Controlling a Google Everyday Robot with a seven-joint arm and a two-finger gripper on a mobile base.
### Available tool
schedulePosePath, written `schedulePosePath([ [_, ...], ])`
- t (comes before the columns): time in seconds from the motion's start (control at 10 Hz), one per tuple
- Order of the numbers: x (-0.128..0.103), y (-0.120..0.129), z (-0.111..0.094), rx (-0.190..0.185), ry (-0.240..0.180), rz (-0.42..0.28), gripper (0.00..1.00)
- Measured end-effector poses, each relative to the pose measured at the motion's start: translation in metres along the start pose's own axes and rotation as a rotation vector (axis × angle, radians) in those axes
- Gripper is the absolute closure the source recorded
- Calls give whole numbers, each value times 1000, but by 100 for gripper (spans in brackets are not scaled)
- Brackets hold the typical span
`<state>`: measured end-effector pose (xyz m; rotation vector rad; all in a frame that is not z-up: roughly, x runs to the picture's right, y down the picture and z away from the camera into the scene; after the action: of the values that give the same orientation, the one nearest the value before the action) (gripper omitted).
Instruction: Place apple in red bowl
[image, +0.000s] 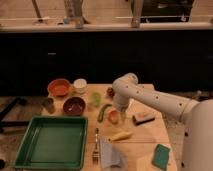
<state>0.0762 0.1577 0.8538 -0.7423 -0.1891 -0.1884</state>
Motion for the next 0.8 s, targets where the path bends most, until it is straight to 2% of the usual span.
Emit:
schedulePosePath([
  [0.2, -5, 3, 2, -4, 0, -7, 22],
  [0.3, -7, 3, 2, -4, -2, -11, 27],
  [0.6, -12, 3, 5, -5, -15, -20, 57],
  [0.8, -3, 3, -3, 5, -19, -21, 79],
])
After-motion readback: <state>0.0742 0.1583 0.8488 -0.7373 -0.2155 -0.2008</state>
